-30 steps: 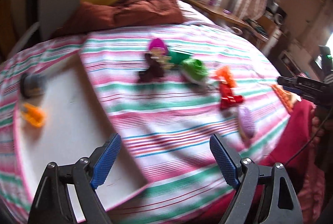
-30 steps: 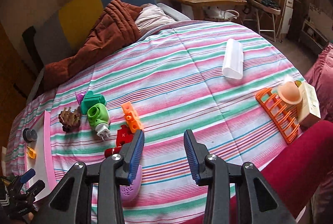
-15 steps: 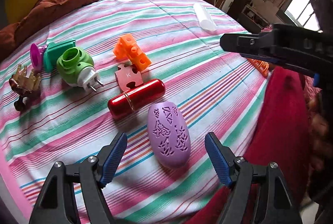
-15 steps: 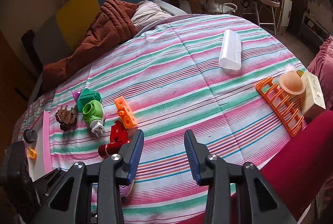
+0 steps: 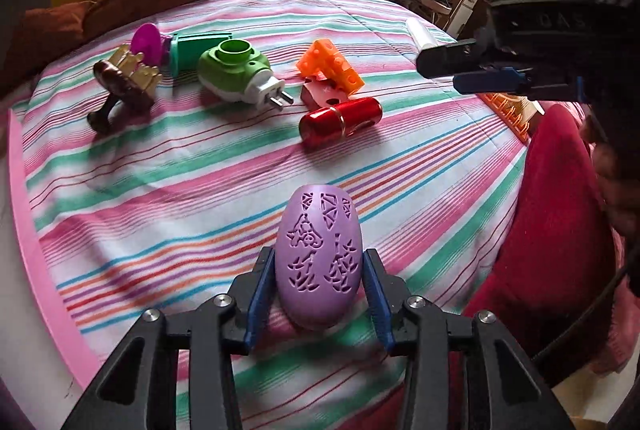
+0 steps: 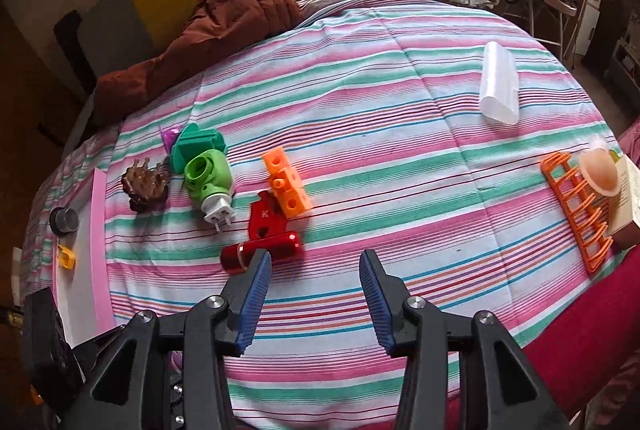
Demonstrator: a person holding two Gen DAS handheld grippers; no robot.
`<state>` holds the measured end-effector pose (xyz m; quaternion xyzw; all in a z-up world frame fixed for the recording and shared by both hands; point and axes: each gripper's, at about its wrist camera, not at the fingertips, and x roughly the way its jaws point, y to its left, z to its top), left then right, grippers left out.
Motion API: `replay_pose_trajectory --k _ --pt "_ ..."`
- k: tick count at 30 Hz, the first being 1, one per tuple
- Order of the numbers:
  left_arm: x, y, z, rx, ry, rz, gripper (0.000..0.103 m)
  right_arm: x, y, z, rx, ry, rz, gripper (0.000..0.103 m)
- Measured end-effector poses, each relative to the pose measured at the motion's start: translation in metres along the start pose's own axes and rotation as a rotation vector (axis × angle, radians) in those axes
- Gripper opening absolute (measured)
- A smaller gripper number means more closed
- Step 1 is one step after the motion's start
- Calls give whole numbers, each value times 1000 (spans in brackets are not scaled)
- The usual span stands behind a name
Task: Organize rigid objects
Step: 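Lift the purple soap with left tool while right tool grasps the red cylinder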
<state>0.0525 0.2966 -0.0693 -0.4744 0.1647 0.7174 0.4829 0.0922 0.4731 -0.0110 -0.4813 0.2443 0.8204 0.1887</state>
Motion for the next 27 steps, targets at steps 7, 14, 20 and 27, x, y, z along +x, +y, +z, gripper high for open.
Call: replay_pose_trajectory --k 7,14,20,27 --pt "-16 18 -22 -51 -28 1 44 36 44 6 -115 112 -14 83" --pt "-18 22 -26 -63 -46 -4 44 72 65 14 -223 220 -113 84" --pt "-18 26 -28 -81 -49 -19 45 94 58 8 -186 255 -141 76" --pt "-13 18 -21 -60 -44 -25 64 88 57 -4 -172 226 -45 76"
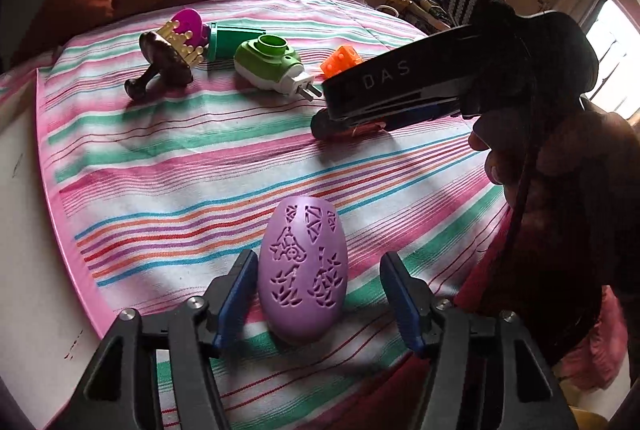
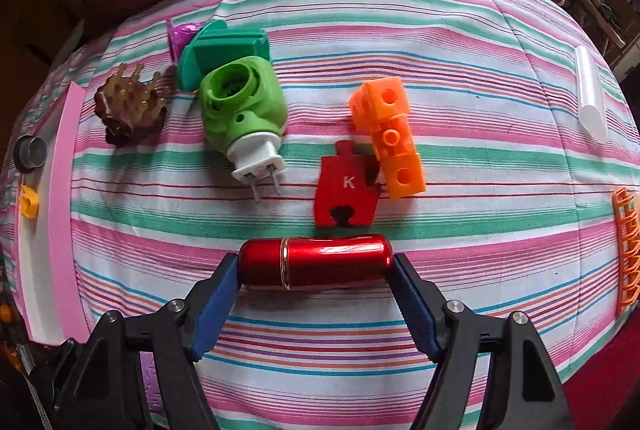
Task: Organize rigid objects
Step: 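Lift the purple soap with left tool while right tool grasps the red cylinder, then lower the purple soap into the tray and open the left tool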
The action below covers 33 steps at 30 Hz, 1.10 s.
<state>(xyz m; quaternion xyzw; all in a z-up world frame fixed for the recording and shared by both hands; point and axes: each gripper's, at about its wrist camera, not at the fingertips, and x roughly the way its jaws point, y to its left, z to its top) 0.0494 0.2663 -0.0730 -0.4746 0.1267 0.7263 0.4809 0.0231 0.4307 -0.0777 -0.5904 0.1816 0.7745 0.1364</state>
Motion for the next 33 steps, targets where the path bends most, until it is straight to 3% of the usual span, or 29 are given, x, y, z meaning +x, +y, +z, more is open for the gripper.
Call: replay_pose_trajectory --k 2,4,12,22,28,33 --pt "3 -5 1 36 -3 33 62 2 2 -2 -11 -3 4 76" --pt "2 -6 0 65 -11 83 44 3 1 -2 -6 -2 9 76" --pt "-10 4 0 19 -9 51 44 6 3 -5 -33 -22 -5 76" --pt "-71 26 4 -85 -135 46 44 2 21 -8 -86 -42 -41 76" --pt "-122 92 -5 -242 -223 166 44 2 31 -10 -111 -48 -44 76" --pt "-132 152 -22 -352 -205 315 44 1 33 -11 -119 -50 -42 76"
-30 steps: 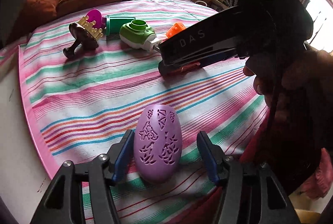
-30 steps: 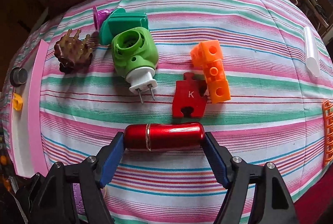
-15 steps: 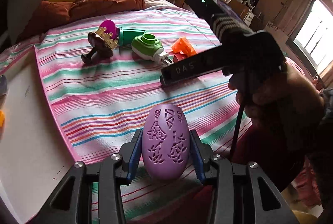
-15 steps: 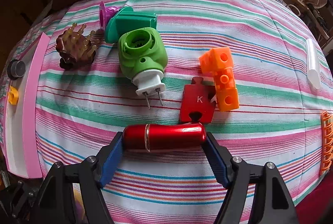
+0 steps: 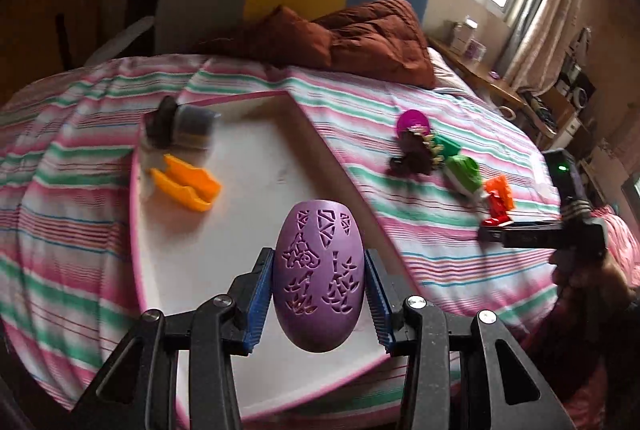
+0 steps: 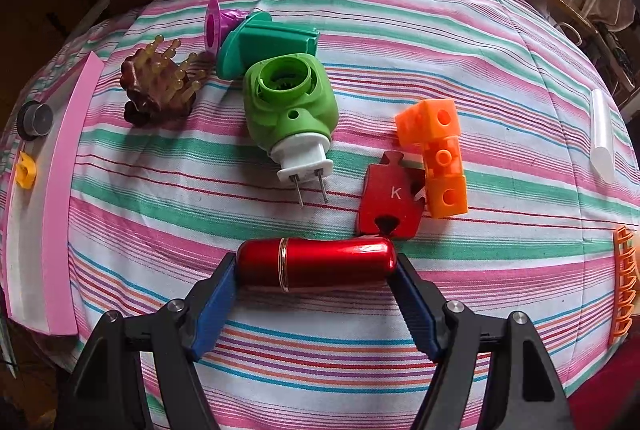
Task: Organize rigid objects
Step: 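Lower the purple soap into the tray and open the left tool, then carry the red cylinder into the tray and open the right tool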
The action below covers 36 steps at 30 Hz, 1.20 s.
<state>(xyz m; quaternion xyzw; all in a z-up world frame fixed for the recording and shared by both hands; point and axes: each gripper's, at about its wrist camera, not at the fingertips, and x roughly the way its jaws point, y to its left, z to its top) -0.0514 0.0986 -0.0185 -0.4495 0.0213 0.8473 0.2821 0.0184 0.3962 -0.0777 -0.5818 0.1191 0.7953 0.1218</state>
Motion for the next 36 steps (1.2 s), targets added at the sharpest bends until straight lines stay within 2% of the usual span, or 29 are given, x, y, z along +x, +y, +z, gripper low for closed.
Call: replay_pose_trajectory --k 5,11,17,20,22,26,36 --pt "23 40 1 -47 57 98 44 0 4 3 4 -1 0 76" --pt "48 64 6 -91 99 168 44 0 3 4 6 -1 2 76" --pt "57 66 17 -75 83 212 45 0 2 5 5 -2 1 76" --pt "51 67 20 -84 57 212 48 1 1 7 3 -1 1 76" --pt "41 64 20 -80 28 227 63 1 1 7 1 -1 0 76" --pt "20 57 9 -67 -15 247 65 1 -1 7 -5 -2 -4 76" --pt "-7 35 -26 -60 -17 248 66 -3 -6 4 -31 -6 1 76"
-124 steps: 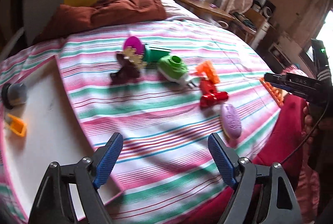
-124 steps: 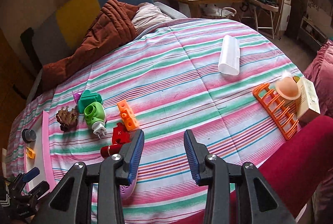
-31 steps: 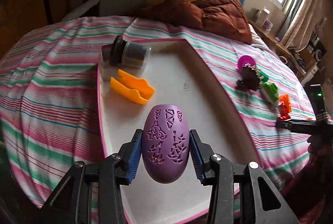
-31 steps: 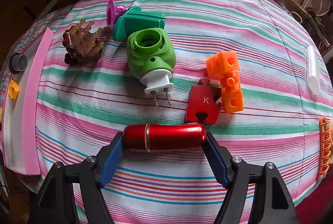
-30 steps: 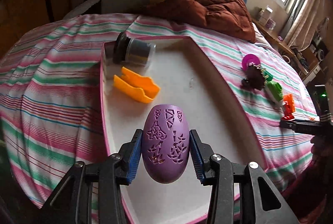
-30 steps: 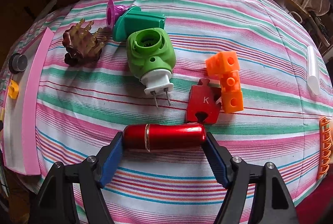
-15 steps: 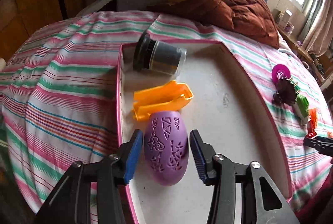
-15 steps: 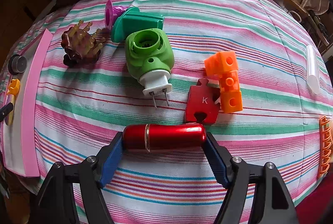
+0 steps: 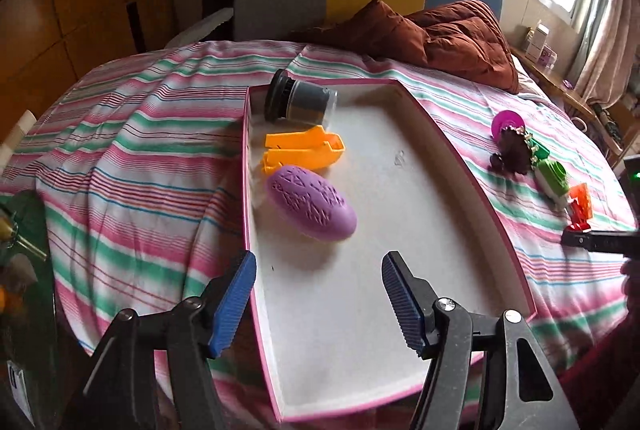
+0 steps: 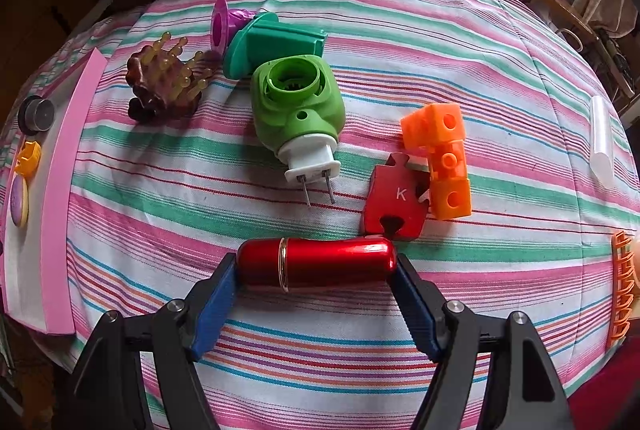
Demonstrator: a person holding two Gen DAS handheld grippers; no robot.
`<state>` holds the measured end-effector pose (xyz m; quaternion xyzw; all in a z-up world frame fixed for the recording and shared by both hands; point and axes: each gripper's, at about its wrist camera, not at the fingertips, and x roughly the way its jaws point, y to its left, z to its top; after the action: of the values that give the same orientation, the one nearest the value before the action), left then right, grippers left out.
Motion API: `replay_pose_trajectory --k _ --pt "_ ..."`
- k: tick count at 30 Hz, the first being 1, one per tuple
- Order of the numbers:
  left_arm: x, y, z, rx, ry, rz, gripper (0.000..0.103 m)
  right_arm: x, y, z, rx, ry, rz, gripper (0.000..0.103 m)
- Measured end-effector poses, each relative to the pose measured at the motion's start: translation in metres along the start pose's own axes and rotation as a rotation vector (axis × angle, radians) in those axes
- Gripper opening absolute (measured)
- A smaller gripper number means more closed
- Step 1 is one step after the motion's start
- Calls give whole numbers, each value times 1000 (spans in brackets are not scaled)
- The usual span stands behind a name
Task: Organize rigid objects
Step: 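Carry the red cylinder into the tray and open the right tool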
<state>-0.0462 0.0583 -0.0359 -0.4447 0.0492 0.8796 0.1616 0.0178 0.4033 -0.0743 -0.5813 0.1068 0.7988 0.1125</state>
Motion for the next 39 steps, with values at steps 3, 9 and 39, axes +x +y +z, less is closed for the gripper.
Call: replay_pose_trajectory --k 3,9,39 --pt "-4 -3 -5 4 5 -2 66 0 1 1 -17 0 6 76" --pt "-9 -5 -10 3 3 -4 66 -1 5 3 -54 -1 26 76" --pt "-28 53 -12 -131 -38 70 66 -88 113 -11 -195 -207 252 76"
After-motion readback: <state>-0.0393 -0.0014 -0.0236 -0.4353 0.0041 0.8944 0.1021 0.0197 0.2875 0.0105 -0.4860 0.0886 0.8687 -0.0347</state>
